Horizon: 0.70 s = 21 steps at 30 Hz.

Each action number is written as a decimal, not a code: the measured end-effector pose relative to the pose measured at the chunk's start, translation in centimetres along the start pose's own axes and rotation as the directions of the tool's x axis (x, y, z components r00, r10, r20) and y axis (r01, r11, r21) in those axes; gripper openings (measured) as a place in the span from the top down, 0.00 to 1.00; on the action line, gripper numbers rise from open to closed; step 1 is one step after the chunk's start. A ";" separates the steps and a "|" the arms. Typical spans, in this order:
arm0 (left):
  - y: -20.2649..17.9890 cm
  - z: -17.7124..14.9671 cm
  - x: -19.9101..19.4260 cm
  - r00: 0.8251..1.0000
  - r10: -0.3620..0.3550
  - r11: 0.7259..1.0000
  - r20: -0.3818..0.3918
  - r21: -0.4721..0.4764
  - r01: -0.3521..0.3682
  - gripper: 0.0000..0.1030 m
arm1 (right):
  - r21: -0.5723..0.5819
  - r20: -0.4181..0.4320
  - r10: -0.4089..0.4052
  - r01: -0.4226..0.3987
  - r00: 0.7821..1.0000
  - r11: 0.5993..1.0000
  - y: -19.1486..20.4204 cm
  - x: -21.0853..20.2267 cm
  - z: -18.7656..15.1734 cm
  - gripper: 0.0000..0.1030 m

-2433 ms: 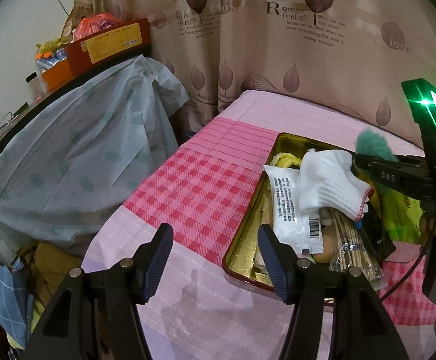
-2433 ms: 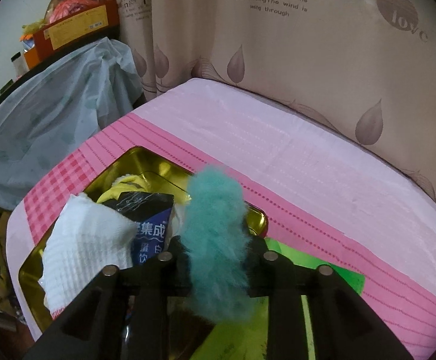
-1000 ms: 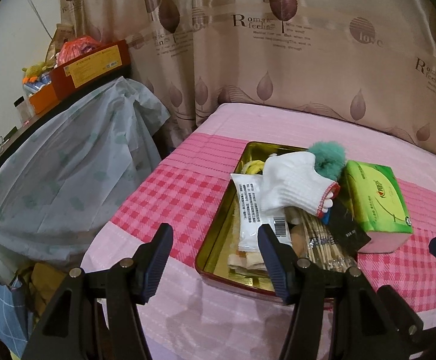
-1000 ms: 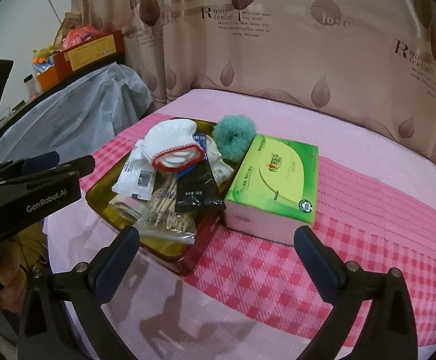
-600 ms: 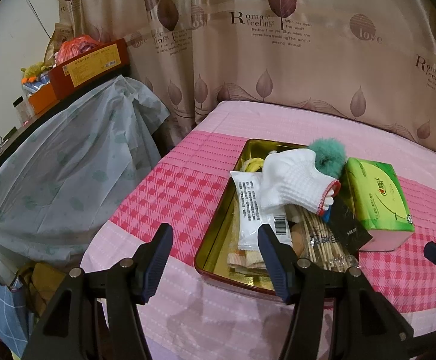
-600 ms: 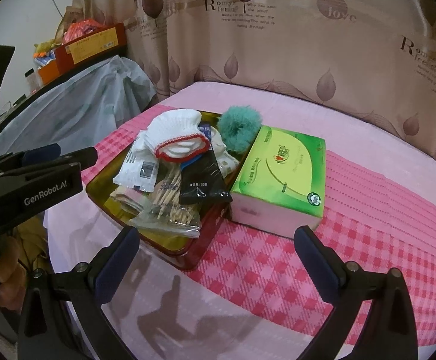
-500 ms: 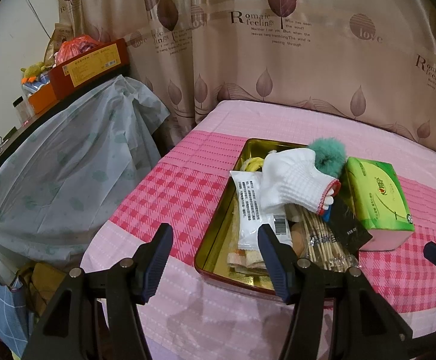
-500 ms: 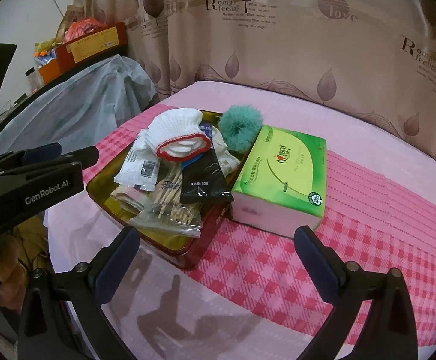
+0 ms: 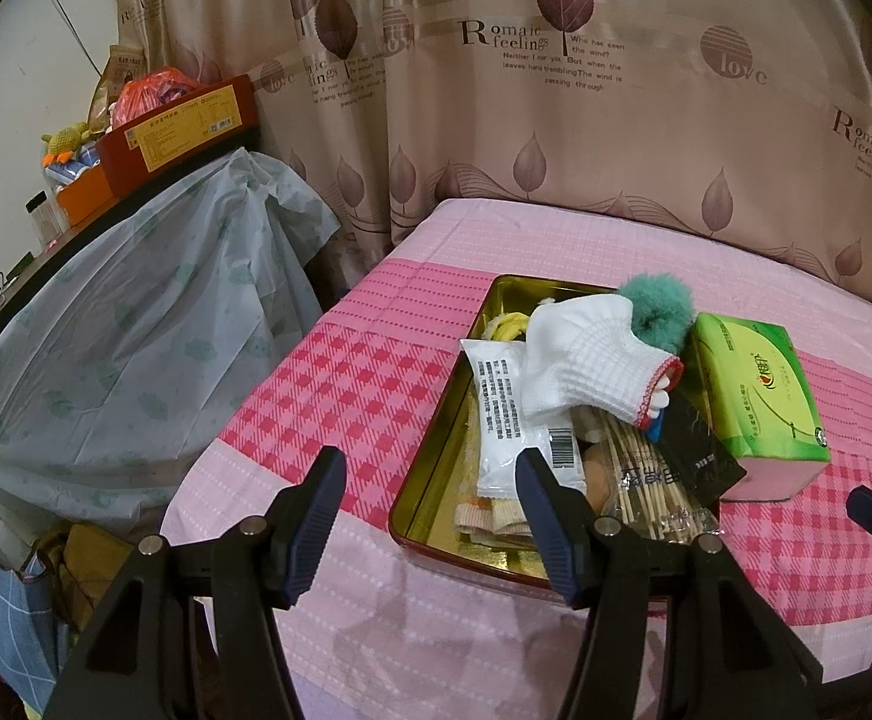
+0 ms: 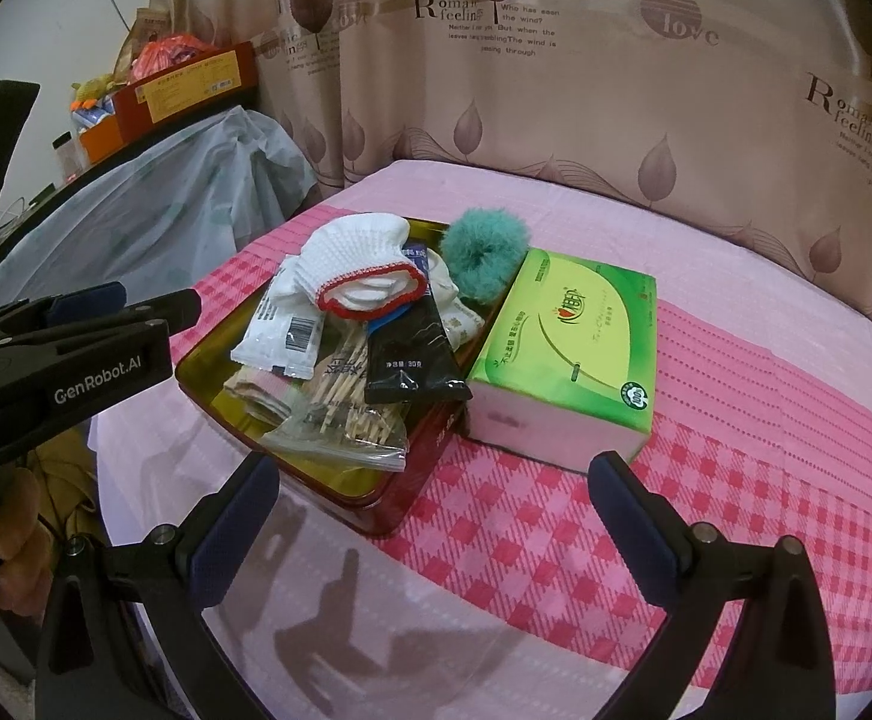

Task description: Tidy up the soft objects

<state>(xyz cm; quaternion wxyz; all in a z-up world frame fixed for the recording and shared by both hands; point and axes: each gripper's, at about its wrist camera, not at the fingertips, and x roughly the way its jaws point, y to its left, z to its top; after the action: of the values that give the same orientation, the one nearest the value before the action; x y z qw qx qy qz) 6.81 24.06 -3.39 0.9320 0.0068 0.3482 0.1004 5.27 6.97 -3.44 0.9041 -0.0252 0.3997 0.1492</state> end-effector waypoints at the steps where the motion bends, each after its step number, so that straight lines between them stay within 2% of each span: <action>1: 0.0 0.0 0.0 1.000 0.001 1.000 0.000 0.000 -0.001 0.42 | 0.001 0.000 -0.001 0.001 1.000 1.000 0.0 0.0 0.0 0.01; 21: 0.0 -0.1 0.0 1.000 -0.002 1.000 -0.004 0.001 0.002 0.42 | -0.003 -0.001 0.001 -0.001 1.000 1.000 0.0 -0.1 -0.1 0.01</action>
<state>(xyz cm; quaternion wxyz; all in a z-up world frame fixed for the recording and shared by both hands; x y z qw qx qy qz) 6.78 24.10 -3.46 0.9315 0.0066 0.3499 0.0993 5.17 6.91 -3.47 0.9037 -0.0264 0.4001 0.1500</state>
